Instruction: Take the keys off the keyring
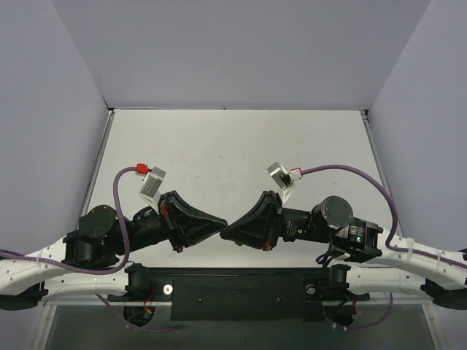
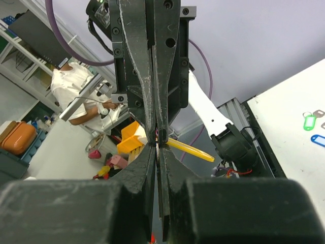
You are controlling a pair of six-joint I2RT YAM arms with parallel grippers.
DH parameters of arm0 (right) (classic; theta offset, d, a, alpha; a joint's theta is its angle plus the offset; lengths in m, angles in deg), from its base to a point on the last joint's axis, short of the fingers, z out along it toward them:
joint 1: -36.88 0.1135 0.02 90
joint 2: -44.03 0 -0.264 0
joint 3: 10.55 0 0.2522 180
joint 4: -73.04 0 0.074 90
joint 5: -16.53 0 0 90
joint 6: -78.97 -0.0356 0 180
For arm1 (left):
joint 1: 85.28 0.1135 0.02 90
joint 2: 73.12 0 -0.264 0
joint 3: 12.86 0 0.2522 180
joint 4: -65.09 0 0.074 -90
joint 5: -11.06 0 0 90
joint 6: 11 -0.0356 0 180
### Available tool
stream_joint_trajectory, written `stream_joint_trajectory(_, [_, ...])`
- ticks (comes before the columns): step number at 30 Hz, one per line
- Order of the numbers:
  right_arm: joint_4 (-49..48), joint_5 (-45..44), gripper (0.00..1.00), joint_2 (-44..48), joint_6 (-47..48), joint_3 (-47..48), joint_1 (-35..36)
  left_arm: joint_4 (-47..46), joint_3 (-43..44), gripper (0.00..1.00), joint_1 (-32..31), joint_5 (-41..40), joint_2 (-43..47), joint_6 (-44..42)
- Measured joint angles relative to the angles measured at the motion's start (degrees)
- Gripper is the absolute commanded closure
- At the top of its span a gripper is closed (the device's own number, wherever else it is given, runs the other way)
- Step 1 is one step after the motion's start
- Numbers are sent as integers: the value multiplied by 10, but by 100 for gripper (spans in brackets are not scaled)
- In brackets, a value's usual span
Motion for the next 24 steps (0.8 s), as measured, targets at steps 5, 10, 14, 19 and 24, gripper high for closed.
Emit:
stream_joint_trajectory(5, [10, 19, 100, -4, 1, 6, 0, 24, 14, 100, 1, 19, -4, -8])
stream_joint_trajectory(10, [28, 37, 100, -6, 3, 17, 0, 53, 37, 100, 1, 40, -17, -15])
stream_joint_trajectory(14, [43, 49, 100, -8, 8, 22, 0, 80, 58, 100, 1, 55, -30, -21])
stream_joint_trajectory(19, [56, 60, 100, -10, 12, 28, 0, 106, 71, 100, 1, 64, -36, -28])
stream_joint_trajectory(24, [62, 62, 100, -14, 12, 28, 0, 120, 71, 74, 1, 58, -31, -27])
